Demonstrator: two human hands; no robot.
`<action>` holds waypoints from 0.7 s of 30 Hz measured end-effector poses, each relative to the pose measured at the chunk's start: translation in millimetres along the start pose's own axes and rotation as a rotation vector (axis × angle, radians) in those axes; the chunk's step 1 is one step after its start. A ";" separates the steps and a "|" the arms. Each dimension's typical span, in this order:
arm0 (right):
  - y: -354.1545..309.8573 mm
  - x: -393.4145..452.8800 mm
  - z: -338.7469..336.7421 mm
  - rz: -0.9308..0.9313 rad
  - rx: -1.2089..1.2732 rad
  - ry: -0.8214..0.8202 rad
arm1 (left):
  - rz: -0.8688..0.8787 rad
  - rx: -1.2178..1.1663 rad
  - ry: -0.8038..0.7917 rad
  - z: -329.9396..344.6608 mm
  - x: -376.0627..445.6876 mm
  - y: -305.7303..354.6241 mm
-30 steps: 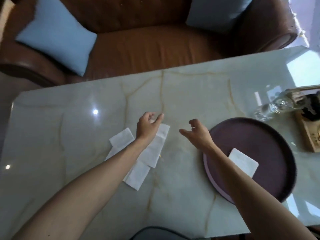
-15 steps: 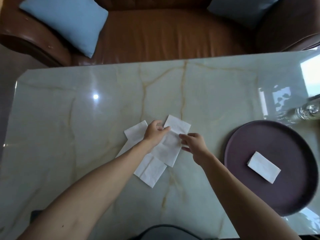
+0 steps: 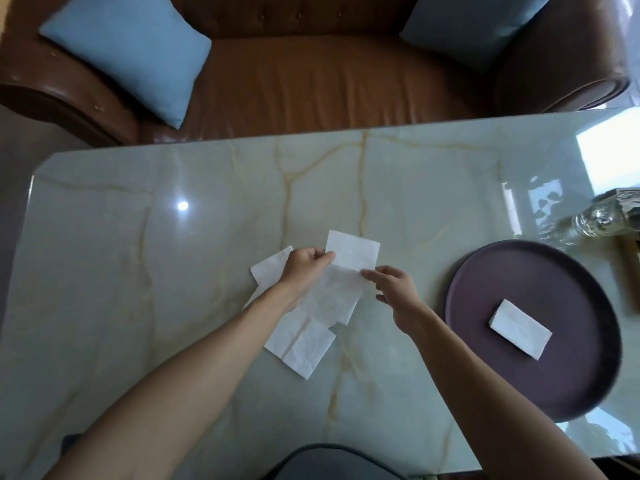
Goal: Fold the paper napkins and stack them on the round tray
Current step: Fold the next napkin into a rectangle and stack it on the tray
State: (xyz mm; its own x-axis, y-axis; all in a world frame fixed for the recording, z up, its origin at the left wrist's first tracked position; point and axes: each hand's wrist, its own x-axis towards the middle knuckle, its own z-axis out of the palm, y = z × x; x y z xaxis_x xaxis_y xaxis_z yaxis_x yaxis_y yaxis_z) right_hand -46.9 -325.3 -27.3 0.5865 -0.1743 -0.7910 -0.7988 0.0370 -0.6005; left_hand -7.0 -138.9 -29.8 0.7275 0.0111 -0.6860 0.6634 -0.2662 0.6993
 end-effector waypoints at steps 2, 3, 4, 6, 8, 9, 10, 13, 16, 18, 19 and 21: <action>-9.1 -9.0 -5.3 -0.065 0.040 -0.030 | 0.038 -0.033 -0.027 -5.4 -10.1 9.1; -14.2 -14.0 -7.2 -0.103 0.056 -0.050 | 0.063 -0.045 -0.033 -7.3 -15.6 14.2; -19.8 -19.2 -8.6 -0.141 0.065 -0.059 | 0.097 -0.064 -0.028 -8.9 -20.7 19.8; -29.9 -30.7 -11.1 -0.225 0.058 -0.028 | 0.144 -0.108 0.001 -11.9 -32.2 30.2; -41.6 -44.2 -13.3 -0.307 0.039 0.000 | 0.191 -0.123 0.033 -14.6 -42.9 39.5; -48.2 -52.6 -15.2 -0.347 0.030 -0.008 | 0.212 -0.117 0.040 -15.8 -48.9 44.5; -55.0 -61.8 -17.0 -0.386 0.016 -0.028 | 0.233 -0.120 0.046 -17.1 -54.2 48.8; -70.6 -87.7 -22.0 -0.488 -0.039 -0.129 | 0.288 -0.153 0.088 -19.6 -71.9 63.2; -76.2 -102.0 -22.4 -0.549 -0.063 -0.175 | 0.336 -0.162 0.127 -21.4 -86.3 72.7; -78.9 -107.9 -22.1 -0.574 -0.046 -0.144 | 0.374 -0.180 0.092 -24.4 -96.2 76.2; -80.8 -110.7 -22.2 -0.580 -0.031 -0.130 | 0.412 -0.164 0.048 -26.9 -102.1 77.8; -83.8 -113.9 -23.1 -0.590 -0.006 -0.126 | 0.505 -0.090 -0.072 -31.5 -112.1 78.5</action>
State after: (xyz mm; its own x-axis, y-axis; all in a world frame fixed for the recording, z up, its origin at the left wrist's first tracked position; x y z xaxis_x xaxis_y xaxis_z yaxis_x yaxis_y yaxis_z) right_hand -49.9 -331.3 115.9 0.9419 -0.0458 -0.3327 -0.3344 -0.0356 -0.9418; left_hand -30.9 -130.7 108.4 0.9493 -0.1648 -0.2679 0.2468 -0.1377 0.9592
